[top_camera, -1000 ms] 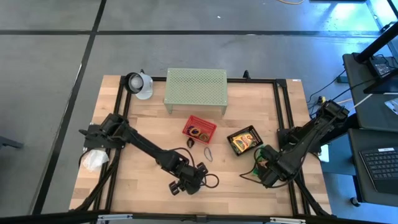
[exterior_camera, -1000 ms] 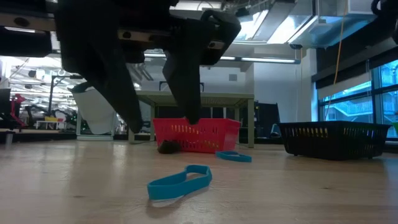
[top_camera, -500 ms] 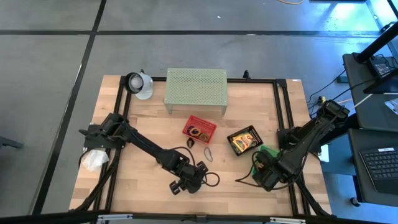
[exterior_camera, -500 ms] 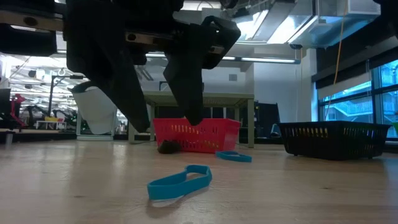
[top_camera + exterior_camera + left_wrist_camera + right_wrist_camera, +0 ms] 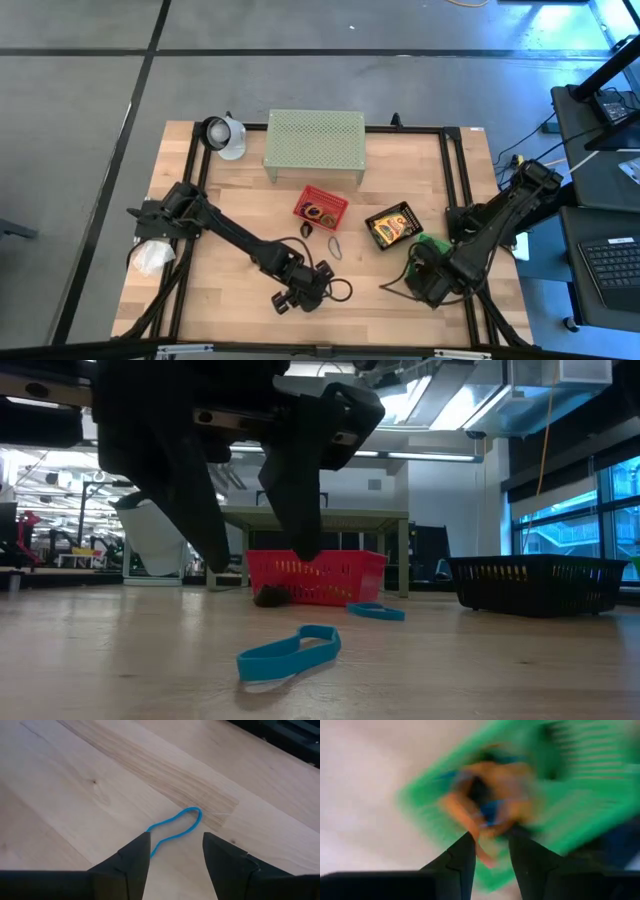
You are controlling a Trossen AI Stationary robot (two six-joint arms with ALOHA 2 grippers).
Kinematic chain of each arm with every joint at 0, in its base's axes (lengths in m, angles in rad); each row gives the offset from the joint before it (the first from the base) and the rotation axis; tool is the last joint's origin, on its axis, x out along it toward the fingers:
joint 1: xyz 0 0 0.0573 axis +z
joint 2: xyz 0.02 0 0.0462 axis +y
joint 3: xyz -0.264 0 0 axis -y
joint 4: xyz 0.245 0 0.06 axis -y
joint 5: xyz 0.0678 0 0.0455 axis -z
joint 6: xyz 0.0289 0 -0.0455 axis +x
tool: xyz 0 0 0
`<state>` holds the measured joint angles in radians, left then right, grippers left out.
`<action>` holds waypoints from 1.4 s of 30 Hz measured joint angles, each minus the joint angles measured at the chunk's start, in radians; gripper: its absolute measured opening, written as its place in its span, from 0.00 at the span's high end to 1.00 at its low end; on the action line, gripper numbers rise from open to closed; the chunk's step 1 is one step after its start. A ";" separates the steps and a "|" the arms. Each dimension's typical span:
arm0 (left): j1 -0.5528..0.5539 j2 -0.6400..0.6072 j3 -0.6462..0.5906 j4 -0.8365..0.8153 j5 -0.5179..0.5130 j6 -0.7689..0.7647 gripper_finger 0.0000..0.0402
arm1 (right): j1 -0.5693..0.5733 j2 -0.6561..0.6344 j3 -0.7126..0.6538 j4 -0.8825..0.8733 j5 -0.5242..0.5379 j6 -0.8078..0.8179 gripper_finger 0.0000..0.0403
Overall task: Pick & Place Office Desk Supplies
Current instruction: Put the orange rubber band into the green bin, then put the blue rubber band into the green bin
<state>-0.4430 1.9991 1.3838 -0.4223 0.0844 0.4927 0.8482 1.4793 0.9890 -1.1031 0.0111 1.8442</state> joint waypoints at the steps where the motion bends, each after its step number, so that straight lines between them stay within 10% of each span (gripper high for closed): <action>1: 0.000 0.000 0.000 0.000 0.000 0.000 0.56 | 0.000 0.003 -0.001 -0.060 0.000 0.040 0.71; 9: -0.002 0.000 0.000 -0.007 0.000 -0.027 0.56 | -0.007 -0.006 -0.005 -0.093 -0.016 0.062 0.71; 14: -0.002 0.000 0.000 -0.023 0.000 -0.044 0.56 | 0.005 -0.026 -0.002 0.179 0.090 -0.045 0.71; 31: -0.005 0.000 -0.001 -0.002 -0.004 -0.049 0.56 | 0.009 -0.040 -0.003 0.030 0.130 0.079 0.71; 42: -0.013 0.016 -0.001 0.031 -0.050 0.162 0.56 | 0.009 -0.039 0.187 0.126 0.598 -0.174 0.71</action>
<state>-0.4557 2.0155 1.3831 -0.3909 0.0349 0.6549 0.8569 1.4399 1.1763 -0.9775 0.6090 1.6700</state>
